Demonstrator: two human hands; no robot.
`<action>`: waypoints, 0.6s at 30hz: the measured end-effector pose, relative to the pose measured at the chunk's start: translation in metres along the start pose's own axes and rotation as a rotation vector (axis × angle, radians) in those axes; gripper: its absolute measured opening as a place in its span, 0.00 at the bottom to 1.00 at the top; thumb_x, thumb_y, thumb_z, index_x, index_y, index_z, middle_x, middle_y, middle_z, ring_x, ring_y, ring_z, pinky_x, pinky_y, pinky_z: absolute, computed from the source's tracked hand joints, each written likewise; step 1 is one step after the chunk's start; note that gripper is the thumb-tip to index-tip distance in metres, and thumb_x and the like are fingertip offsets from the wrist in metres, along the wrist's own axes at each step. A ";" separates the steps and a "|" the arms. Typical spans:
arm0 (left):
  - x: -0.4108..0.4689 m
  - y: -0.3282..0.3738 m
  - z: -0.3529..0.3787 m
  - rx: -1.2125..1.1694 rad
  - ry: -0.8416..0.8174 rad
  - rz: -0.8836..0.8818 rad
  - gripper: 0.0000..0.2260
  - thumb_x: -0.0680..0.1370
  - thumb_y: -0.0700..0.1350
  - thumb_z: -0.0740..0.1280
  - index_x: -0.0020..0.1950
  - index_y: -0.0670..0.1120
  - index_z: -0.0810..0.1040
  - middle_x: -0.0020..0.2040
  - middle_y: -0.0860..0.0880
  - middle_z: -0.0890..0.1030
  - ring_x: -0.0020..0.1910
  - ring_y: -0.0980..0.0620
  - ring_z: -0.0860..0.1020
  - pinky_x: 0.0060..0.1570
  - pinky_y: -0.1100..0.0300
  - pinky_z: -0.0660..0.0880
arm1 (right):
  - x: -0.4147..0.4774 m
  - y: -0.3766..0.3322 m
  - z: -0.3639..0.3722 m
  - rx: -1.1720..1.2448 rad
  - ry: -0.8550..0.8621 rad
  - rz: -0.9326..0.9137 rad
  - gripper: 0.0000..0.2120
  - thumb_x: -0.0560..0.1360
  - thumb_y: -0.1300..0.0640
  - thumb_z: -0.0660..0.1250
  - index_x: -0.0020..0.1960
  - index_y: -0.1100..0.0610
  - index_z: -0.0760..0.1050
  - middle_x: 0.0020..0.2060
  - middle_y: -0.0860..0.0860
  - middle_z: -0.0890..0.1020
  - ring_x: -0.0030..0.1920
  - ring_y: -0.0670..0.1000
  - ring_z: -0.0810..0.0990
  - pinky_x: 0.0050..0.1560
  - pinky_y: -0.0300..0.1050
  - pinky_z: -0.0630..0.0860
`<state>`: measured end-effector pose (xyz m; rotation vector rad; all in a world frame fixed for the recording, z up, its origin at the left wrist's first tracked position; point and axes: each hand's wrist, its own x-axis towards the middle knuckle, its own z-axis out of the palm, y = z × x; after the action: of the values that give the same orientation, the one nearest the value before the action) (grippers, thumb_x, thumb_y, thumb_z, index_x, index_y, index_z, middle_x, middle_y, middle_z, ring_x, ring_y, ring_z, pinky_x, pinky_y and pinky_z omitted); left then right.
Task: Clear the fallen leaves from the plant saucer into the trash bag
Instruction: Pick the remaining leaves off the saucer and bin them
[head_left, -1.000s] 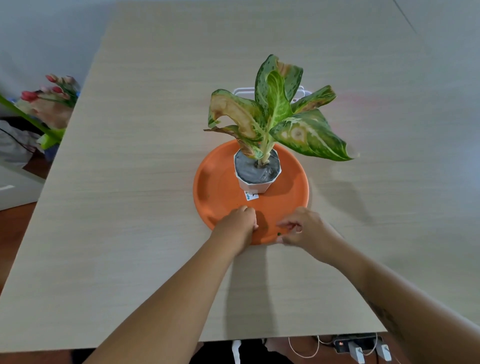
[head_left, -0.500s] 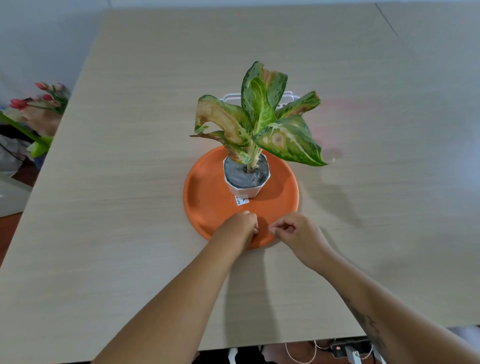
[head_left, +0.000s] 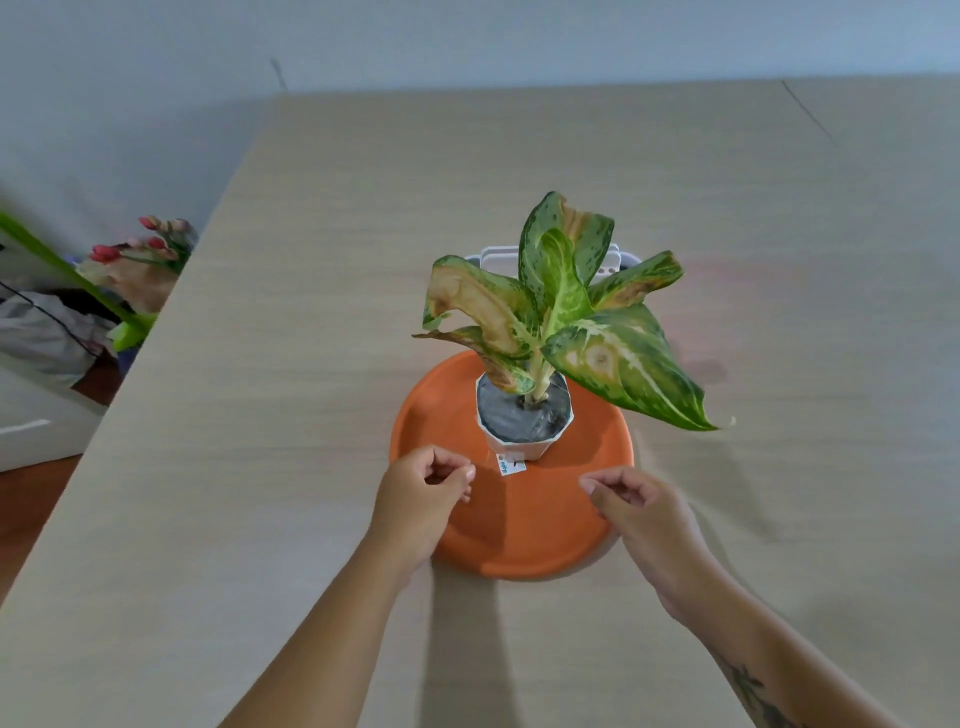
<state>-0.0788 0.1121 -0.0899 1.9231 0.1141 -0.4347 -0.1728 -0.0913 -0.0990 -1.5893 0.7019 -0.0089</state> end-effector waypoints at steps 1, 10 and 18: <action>0.001 -0.003 -0.002 -0.034 0.006 -0.015 0.02 0.75 0.39 0.71 0.46 0.46 0.82 0.38 0.47 0.84 0.34 0.56 0.81 0.39 0.66 0.75 | 0.002 0.002 0.001 -0.006 0.006 0.001 0.03 0.74 0.57 0.72 0.41 0.52 0.83 0.31 0.43 0.82 0.36 0.41 0.77 0.45 0.43 0.73; -0.017 -0.012 -0.030 -0.266 0.106 -0.117 0.06 0.77 0.37 0.68 0.44 0.44 0.84 0.38 0.44 0.84 0.35 0.52 0.81 0.44 0.59 0.79 | -0.006 -0.010 0.026 -0.080 -0.037 -0.030 0.06 0.74 0.54 0.71 0.39 0.51 0.82 0.31 0.49 0.80 0.35 0.47 0.76 0.40 0.45 0.73; -0.058 -0.035 -0.086 -0.408 0.195 -0.167 0.04 0.77 0.38 0.68 0.49 0.40 0.83 0.41 0.44 0.84 0.36 0.53 0.82 0.47 0.61 0.81 | -0.045 -0.017 0.099 -0.058 -0.168 -0.029 0.04 0.74 0.60 0.70 0.42 0.57 0.82 0.31 0.51 0.80 0.31 0.45 0.75 0.34 0.36 0.73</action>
<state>-0.1210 0.2114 -0.0724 1.5529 0.4587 -0.3052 -0.1621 0.0171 -0.0828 -1.6345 0.5519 0.1232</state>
